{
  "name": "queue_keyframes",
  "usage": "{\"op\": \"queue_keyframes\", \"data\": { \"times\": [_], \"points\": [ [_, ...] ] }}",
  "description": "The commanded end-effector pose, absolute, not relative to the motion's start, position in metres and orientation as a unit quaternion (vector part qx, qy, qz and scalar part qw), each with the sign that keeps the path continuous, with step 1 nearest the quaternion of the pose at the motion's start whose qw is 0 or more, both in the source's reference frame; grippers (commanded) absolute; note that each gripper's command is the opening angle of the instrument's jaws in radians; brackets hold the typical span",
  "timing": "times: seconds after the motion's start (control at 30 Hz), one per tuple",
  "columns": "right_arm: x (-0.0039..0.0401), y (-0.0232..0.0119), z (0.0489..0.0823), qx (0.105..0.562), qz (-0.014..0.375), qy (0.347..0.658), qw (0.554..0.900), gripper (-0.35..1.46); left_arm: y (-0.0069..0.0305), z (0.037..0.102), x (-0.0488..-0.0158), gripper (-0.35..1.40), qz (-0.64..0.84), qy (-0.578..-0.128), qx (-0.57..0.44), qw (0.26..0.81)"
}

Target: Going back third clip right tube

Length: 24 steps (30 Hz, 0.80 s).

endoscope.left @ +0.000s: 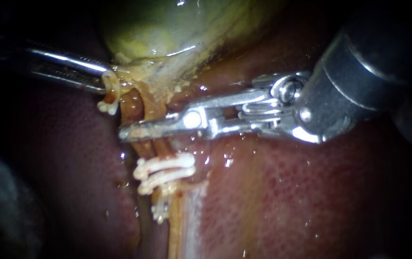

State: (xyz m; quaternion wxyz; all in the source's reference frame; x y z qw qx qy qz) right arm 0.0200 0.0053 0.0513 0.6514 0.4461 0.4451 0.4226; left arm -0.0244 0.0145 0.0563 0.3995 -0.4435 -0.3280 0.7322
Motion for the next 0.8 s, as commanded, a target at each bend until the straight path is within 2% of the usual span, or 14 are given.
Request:
{"op": "queue_keyframes", "data": {
  "times": [0.03, 0.07, 0.17, 0.2, 0.27, 0.47, 0.57, 0.7, 0.8],
  "points": [
    [0.0200, 0.0053, 0.0514, 0.447, 0.422, 0.445, 0.652, -0.35, 0.0144, 0.0563, -0.0244, -0.35, 0.732, -0.328, -0.443, 0.400],
    [0.0200, 0.0052, 0.0515, 0.448, 0.420, 0.443, 0.653, -0.34, 0.0144, 0.0563, -0.0244, -0.35, 0.732, -0.328, -0.443, 0.400],
    [0.0200, 0.0048, 0.0524, 0.439, 0.403, 0.453, 0.663, 0.14, 0.0144, 0.0563, -0.0244, -0.35, 0.732, -0.328, -0.443, 0.400],
    [0.0200, 0.0045, 0.0528, 0.435, 0.395, 0.457, 0.667, 0.26, 0.0144, 0.0563, -0.0244, -0.35, 0.732, -0.328, -0.443, 0.400],
    [0.0200, 0.0040, 0.0538, 0.431, 0.389, 0.460, 0.672, 0.35, 0.0144, 0.0563, -0.0244, -0.35, 0.732, -0.328, -0.443, 0.400],
    [0.0191, 0.0032, 0.0566, 0.399, 0.350, 0.486, 0.694, 0.45, 0.0144, 0.0563, -0.0243, -0.35, 0.732, -0.328, -0.443, 0.400],
    [0.0178, 0.0032, 0.0570, 0.360, 0.335, 0.508, 0.707, 0.48, 0.0144, 0.0562, -0.0242, -0.35, 0.732, -0.328, -0.443, 0.399],
    [0.0155, 0.0031, 0.0569, 0.312, 0.286, 0.538, 0.729, 0.50, 0.0144, 0.0562, -0.0242, -0.35, 0.732, -0.328, -0.443, 0.399],
    [0.0136, 0.0027, 0.0565, 0.294, 0.254, 0.552, 0.738, 0.50, 0.0144, 0.0562, -0.0242, -0.35, 0.732, -0.328, -0.443, 0.399]
  ]
}}
